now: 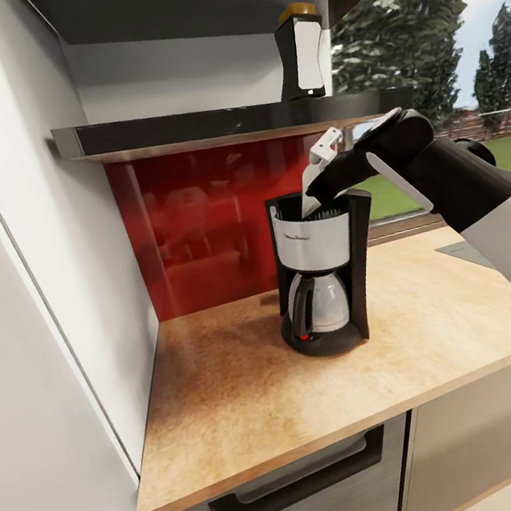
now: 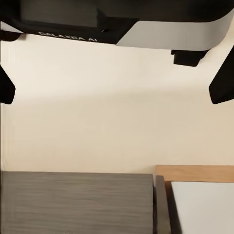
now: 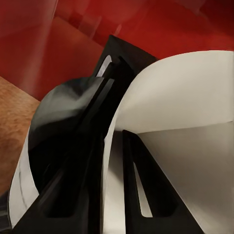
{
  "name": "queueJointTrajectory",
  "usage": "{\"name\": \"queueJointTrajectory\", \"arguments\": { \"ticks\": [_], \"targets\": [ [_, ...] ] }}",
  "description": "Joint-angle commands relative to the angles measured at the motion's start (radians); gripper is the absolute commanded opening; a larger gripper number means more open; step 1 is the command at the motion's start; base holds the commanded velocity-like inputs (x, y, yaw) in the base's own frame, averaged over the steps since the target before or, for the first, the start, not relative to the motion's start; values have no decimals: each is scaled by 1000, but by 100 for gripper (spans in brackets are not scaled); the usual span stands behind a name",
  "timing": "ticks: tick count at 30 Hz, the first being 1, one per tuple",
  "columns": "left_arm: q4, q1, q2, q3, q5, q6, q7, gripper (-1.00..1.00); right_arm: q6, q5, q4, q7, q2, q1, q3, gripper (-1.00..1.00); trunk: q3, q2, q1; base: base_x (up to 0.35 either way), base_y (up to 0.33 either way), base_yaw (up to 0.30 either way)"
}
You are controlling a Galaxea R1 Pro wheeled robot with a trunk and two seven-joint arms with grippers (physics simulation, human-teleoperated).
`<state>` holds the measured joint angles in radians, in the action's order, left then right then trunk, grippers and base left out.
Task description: Set up a coffee station on the kitchen countertop: keep the coffee maker on the countertop, move the bottle of coffee from the kitchen shelf to the counter next to the coffee maker, place a paper coffee filter on top of the coffee maker, put the saucer next to the coffee maker with the coffee cup on the saucer, and place the electric kettle next to the coffee maker.
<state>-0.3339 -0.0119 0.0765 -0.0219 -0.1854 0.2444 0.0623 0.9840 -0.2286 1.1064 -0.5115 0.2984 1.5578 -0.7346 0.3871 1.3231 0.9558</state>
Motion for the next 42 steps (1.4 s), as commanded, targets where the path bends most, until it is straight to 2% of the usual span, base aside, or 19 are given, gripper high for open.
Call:
{"name": "queueJointTrajectory", "arguments": {
  "ticks": [1,12,42],
  "targets": [
    [-1,0,1,-2,-10,1,6,100,5,-5,1,2,1,2,-2,-100,1,1,0,0,0,0],
    [-2,0,3,-3,-9,2,6,100,7,-5,7,4,1,1,19,-100,1,1,0,0,0,0],
    [-2,0,3,-3,-9,3,7,100,9,-3,9,8,-6,2,21,-100,1,1,0,0,0,0]
  ]
}}
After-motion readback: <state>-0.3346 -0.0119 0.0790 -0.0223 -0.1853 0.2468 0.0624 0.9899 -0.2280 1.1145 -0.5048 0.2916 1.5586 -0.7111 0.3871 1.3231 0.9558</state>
